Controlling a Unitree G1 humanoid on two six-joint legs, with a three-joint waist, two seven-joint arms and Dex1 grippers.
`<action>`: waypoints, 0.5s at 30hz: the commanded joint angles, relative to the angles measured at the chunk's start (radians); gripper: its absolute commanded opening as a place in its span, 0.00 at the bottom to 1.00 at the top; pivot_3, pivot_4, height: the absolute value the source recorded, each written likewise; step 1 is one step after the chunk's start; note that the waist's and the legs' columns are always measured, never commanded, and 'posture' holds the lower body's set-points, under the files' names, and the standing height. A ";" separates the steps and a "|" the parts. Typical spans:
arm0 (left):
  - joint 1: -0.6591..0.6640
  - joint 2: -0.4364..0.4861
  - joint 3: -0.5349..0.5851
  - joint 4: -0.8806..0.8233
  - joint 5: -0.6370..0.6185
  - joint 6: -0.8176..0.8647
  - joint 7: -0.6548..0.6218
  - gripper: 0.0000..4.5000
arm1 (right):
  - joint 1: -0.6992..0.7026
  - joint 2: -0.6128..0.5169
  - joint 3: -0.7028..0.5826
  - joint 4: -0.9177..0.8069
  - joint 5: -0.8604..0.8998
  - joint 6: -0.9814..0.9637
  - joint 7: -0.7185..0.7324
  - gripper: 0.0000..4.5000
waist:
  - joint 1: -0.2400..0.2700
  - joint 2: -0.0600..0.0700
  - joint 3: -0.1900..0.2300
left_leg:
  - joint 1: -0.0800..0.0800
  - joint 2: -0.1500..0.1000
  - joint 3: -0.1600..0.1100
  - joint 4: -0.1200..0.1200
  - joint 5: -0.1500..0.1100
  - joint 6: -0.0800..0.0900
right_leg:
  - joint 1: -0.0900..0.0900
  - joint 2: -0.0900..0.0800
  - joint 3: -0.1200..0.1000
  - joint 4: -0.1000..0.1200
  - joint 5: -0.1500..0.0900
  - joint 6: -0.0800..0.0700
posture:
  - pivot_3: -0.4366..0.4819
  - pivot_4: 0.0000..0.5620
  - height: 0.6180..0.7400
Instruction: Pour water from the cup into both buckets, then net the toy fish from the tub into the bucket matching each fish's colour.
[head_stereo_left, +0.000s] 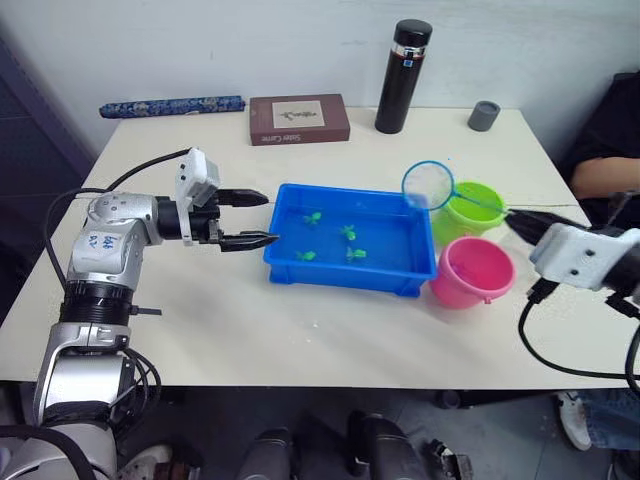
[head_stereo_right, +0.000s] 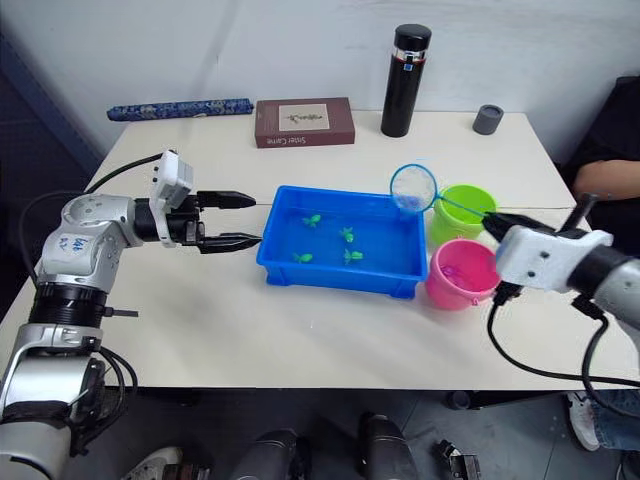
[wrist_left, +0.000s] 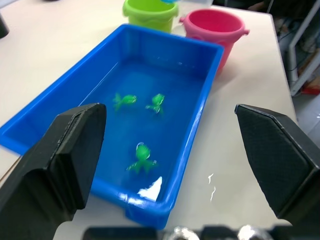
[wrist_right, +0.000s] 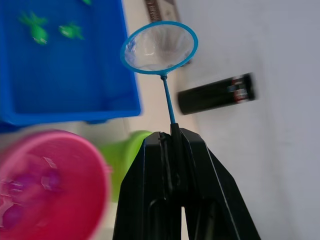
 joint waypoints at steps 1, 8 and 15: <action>0.029 0.022 0.030 -0.103 -0.026 0.015 0.005 0.99 | -0.098 -0.036 0.056 -0.025 0.116 0.235 0.097 0.00 | 0.004 0.000 0.000 | 0.000 0.000 0.000 0.000 0.000 0.000 | 0.000 0.000 0.000 0.000 0.000 0.000 | 0.48 0.27 1.00; 0.164 0.054 0.080 -0.280 -0.075 0.072 0.040 0.99 | -0.309 -0.075 0.252 0.028 0.115 0.483 0.222 0.00 | 0.001 0.000 0.000 | -0.001 0.000 -0.002 0.000 0.000 0.000 | -0.001 -0.001 0.000 -0.001 0.000 0.000 | 0.48 0.27 1.00; 0.286 0.091 0.120 -0.419 -0.107 0.115 0.085 0.99 | -0.483 -0.026 0.422 0.100 0.069 0.594 0.279 0.00 | -0.010 0.000 0.000 | -0.001 0.000 -0.002 -0.001 -0.001 0.000 | -0.001 -0.002 0.000 -0.001 0.000 -0.001 | 0.48 0.27 1.00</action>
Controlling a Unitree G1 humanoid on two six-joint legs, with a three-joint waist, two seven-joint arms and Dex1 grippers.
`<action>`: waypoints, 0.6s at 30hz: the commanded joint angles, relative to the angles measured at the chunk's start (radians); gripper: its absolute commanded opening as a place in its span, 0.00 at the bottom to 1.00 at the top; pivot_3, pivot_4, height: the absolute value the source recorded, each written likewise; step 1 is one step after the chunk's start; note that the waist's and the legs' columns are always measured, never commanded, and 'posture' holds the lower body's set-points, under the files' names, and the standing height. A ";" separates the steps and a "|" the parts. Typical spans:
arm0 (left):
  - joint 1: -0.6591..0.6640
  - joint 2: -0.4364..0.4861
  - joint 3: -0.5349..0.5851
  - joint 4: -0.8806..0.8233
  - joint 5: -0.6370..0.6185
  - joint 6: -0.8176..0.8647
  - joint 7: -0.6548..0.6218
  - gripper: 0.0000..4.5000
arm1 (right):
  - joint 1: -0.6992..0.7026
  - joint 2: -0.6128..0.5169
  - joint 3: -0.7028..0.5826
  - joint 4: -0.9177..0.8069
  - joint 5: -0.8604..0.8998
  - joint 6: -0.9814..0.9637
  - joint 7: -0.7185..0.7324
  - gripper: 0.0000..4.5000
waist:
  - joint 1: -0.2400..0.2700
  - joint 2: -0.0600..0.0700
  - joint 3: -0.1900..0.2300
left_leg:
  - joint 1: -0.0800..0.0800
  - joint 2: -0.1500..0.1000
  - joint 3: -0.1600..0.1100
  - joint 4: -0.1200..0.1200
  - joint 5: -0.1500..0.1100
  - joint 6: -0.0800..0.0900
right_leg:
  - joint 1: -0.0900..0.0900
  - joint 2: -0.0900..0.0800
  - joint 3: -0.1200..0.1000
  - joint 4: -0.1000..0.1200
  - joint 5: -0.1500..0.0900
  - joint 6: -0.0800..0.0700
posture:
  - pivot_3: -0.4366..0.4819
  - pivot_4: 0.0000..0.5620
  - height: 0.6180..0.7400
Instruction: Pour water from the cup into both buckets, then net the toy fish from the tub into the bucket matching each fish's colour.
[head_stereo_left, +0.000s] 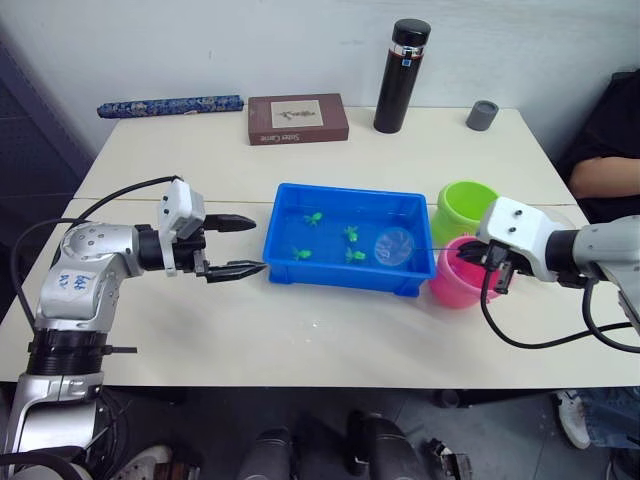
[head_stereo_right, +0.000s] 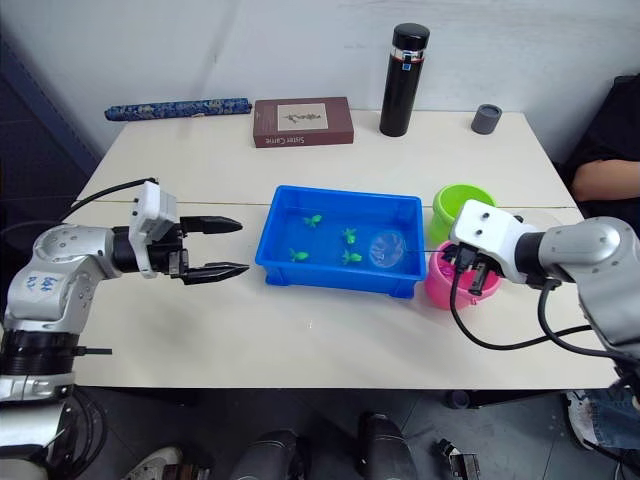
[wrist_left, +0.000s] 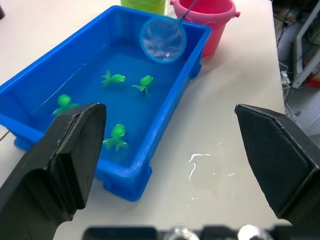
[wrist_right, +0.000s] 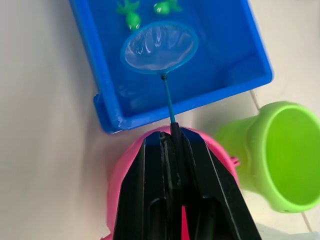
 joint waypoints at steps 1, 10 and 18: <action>0.038 0.019 0.035 -0.084 -0.024 0.003 0.021 0.99 | -0.091 0.026 0.053 0.034 -0.024 0.048 0.036 0.00 | -0.003 0.000 0.000 | 0.000 0.000 0.000 0.000 0.000 0.000 | 0.000 0.000 0.000 0.000 0.000 0.000 | 0.48 0.27 1.00; 0.124 0.030 0.069 -0.183 -0.052 0.025 0.073 0.99 | -0.290 0.114 0.218 0.148 -0.123 0.136 0.077 0.00 | -0.014 0.000 0.000 | 0.000 0.000 0.000 0.000 0.000 0.000 | -0.001 0.000 0.000 0.000 0.000 0.000 | 0.48 0.27 1.00; 0.155 0.033 0.087 -0.230 -0.077 0.052 0.112 0.99 | -0.325 0.149 0.256 0.175 -0.162 0.156 0.102 0.00 | -0.013 0.000 0.000 | -0.001 0.000 0.000 0.000 0.000 0.000 | -0.001 0.000 -0.001 0.000 0.000 0.000 | 0.48 0.27 1.00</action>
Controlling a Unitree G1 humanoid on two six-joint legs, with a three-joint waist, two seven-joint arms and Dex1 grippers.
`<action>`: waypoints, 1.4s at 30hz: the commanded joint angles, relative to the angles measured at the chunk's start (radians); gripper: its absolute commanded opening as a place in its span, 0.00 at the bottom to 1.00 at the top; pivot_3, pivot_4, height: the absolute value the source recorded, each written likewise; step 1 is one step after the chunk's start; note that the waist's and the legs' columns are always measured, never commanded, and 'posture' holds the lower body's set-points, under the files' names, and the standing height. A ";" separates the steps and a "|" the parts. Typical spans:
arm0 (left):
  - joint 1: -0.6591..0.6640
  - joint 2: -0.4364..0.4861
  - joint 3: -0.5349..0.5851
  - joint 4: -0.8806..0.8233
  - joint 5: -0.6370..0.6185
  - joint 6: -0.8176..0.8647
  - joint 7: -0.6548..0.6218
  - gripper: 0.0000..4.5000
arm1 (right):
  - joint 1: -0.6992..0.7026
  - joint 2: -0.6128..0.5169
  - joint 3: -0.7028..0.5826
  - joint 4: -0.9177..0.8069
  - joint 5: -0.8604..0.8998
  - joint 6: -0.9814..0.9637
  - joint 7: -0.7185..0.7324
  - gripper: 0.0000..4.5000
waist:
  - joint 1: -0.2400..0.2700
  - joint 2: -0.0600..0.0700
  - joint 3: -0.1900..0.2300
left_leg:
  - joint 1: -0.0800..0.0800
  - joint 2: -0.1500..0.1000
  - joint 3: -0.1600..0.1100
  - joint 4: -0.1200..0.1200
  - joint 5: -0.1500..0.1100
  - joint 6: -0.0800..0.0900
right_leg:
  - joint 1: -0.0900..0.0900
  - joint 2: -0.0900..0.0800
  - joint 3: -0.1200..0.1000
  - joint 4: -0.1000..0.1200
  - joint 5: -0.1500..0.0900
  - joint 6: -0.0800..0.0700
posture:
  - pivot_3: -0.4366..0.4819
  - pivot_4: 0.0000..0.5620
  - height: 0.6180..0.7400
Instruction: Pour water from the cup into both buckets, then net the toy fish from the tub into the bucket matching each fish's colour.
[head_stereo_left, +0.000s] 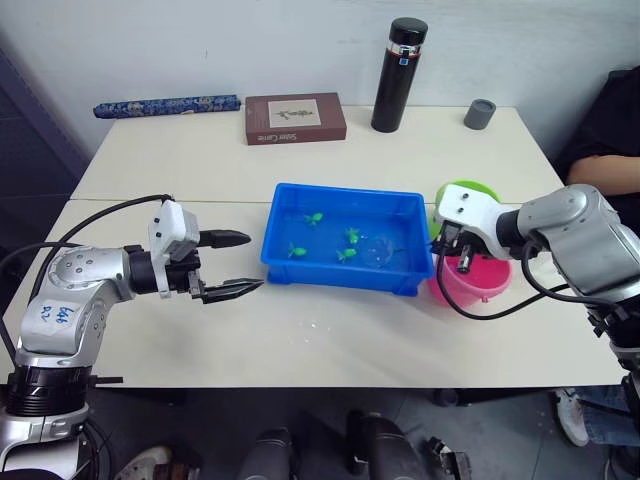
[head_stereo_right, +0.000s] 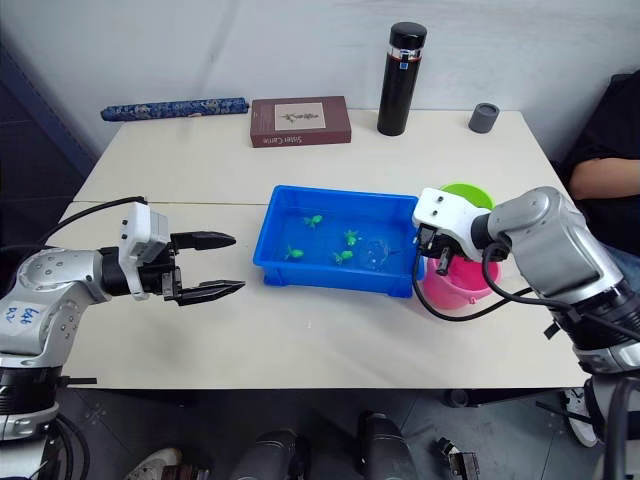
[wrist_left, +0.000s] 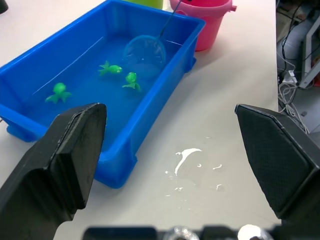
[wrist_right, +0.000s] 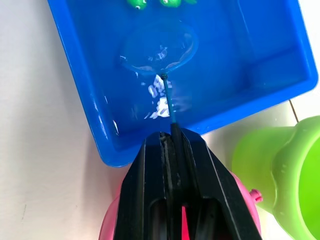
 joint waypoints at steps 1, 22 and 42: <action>0.007 0.015 0.036 -0.049 -0.031 0.005 0.016 0.99 | -0.008 0.023 -0.004 -0.020 -0.003 0.030 0.015 0.00 | -0.001 0.000 0.000 | 0.000 0.000 0.000 0.000 0.000 0.000 | 0.000 0.000 0.000 0.000 0.000 0.000 | 0.48 0.27 1.00; 0.044 0.053 0.080 -0.100 -0.078 0.048 0.051 0.99 | -0.018 0.338 -0.099 0.048 0.076 0.190 -0.179 0.00 | -0.004 0.000 0.000 | 0.000 0.000 0.000 0.000 0.000 0.000 | 0.000 0.000 0.000 0.000 0.000 0.000 | 0.48 0.27 1.00; -0.028 0.032 0.038 -0.017 -0.066 0.008 0.047 0.99 | 0.035 0.267 -0.328 -0.107 0.317 0.369 -0.188 0.00 | -0.003 0.000 0.000 | -0.001 0.000 -0.001 -0.001 0.000 0.000 | 0.000 0.000 -0.001 0.000 0.000 0.000 | 0.48 0.27 1.00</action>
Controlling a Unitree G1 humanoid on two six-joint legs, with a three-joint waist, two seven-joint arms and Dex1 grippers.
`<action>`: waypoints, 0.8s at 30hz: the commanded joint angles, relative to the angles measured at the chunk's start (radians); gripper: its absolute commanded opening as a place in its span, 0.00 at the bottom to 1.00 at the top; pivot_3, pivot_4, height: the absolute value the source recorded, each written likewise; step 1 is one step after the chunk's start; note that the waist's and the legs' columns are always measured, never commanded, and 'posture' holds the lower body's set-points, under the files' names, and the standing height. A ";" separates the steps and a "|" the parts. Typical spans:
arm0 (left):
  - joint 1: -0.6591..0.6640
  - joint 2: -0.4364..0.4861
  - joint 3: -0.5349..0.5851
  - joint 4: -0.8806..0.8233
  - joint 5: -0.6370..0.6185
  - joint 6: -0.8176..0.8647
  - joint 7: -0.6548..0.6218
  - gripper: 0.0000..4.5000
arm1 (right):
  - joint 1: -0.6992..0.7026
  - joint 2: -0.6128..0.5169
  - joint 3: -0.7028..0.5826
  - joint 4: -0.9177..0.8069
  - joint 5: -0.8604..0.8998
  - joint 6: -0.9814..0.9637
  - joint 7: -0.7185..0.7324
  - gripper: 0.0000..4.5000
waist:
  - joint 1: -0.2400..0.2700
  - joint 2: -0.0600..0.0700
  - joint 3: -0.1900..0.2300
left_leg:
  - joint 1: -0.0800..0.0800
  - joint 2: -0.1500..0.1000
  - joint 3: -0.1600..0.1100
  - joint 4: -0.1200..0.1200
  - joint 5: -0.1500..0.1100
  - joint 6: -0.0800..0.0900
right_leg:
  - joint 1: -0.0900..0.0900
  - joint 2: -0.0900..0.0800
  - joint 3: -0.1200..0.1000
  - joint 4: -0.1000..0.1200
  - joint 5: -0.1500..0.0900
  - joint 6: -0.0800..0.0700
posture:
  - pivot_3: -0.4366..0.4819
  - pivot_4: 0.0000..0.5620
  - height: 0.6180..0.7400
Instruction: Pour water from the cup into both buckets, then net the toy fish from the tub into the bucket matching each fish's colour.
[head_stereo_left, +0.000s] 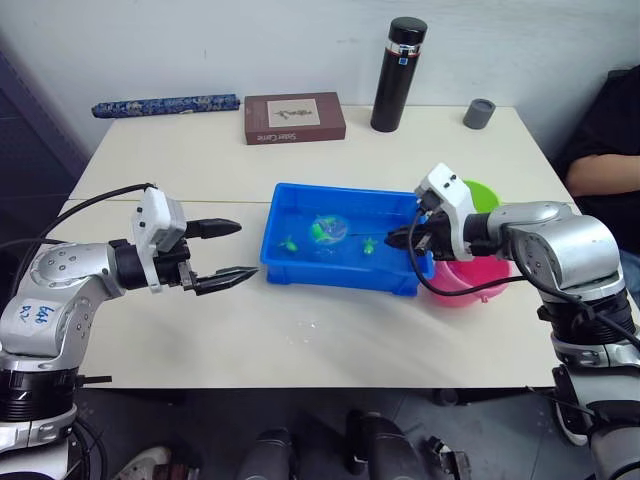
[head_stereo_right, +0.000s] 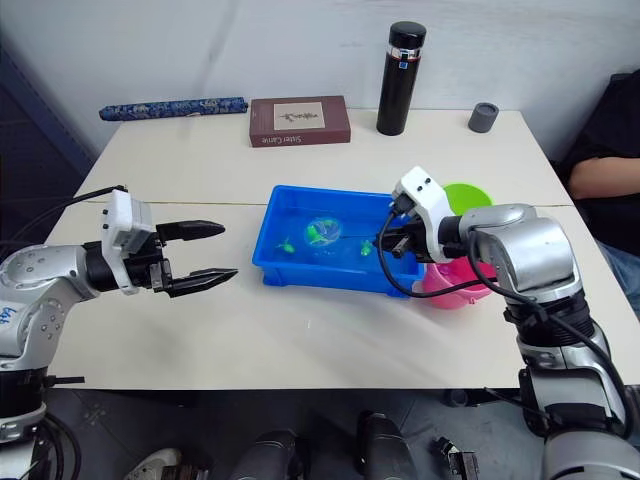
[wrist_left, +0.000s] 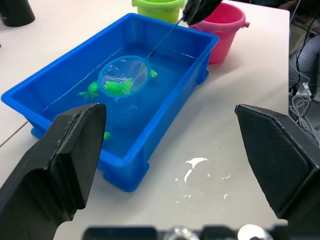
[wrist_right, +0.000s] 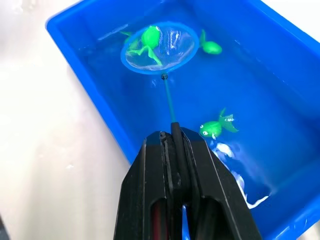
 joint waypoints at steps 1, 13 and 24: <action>-0.024 -0.001 -0.004 0.008 0.000 -0.026 -0.010 0.99 | 0.004 -0.021 -0.049 -0.045 0.039 0.008 -0.013 0.00 | 0.000 0.000 0.000 | 0.000 0.000 0.000 0.000 0.000 0.000 | 0.000 0.000 0.000 0.000 0.000 0.000 | 0.48 0.27 1.00; -0.143 -0.036 -0.059 0.137 0.040 -0.084 -0.022 0.99 | 0.053 -0.190 -0.273 0.015 0.081 -0.019 -0.068 0.00 | 0.002 0.000 0.000 | -0.001 0.000 0.000 0.000 0.000 0.001 | 0.000 0.000 0.000 -0.002 0.000 0.000 | 0.48 0.27 1.00; -0.277 -0.079 -0.124 0.286 0.092 -0.160 -0.083 0.99 | 0.122 -0.314 -0.352 0.153 0.036 -0.153 -0.128 0.00 | -0.001 0.000 0.000 | -0.001 0.000 0.001 -0.001 0.000 0.001 | 0.000 0.000 0.000 -0.002 0.000 0.000 | 0.48 0.27 1.00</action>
